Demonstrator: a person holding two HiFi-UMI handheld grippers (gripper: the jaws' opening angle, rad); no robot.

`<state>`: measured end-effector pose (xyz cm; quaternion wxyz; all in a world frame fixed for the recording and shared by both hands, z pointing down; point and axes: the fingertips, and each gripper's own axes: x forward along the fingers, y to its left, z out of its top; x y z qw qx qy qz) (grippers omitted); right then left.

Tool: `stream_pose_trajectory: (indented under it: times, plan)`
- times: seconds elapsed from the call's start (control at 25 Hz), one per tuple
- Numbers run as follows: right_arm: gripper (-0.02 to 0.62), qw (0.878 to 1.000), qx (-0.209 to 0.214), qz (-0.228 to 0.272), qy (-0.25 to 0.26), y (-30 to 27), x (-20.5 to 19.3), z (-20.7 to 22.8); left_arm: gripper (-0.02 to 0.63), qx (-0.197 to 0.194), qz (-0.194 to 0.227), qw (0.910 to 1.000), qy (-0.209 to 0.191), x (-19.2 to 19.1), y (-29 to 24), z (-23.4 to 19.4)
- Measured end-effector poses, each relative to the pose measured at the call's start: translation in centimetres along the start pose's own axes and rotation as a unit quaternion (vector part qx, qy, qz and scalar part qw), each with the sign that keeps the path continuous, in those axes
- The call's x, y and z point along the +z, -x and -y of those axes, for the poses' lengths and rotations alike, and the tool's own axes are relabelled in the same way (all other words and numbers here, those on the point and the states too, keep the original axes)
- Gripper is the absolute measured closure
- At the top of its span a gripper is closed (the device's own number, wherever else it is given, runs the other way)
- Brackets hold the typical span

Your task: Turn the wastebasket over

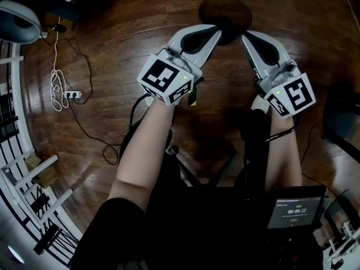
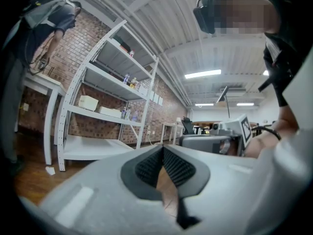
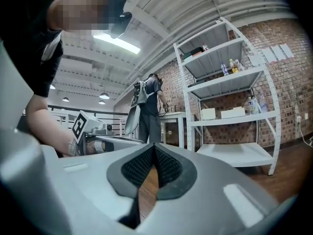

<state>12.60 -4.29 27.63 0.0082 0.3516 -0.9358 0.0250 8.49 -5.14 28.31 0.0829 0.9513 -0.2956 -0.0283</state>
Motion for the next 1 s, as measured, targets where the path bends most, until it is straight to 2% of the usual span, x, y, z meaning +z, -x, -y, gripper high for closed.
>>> stream_pose_trajectory:
  times: [0.16,0.4,1.0]
  plan:
    - [0.586,1.0,0.006,-0.006,-0.006,0.2,-1.0,-0.8,0.604,-0.001,0.006,1.0,0.007,-0.4,-0.2,0.5]
    - [0.586,1.0,0.001,-0.017,-0.015,-0.1,-2.7,-0.6,0.604,-0.007,-0.012,0.9999,0.003,-2.1,-0.6,0.4]
    - [0.586,0.998,0.02,-0.05,0.016,-1.1,-4.3,-1.8,0.604,-0.01,-0.015,0.9998,0.008,-2.3,0.2,0.0]
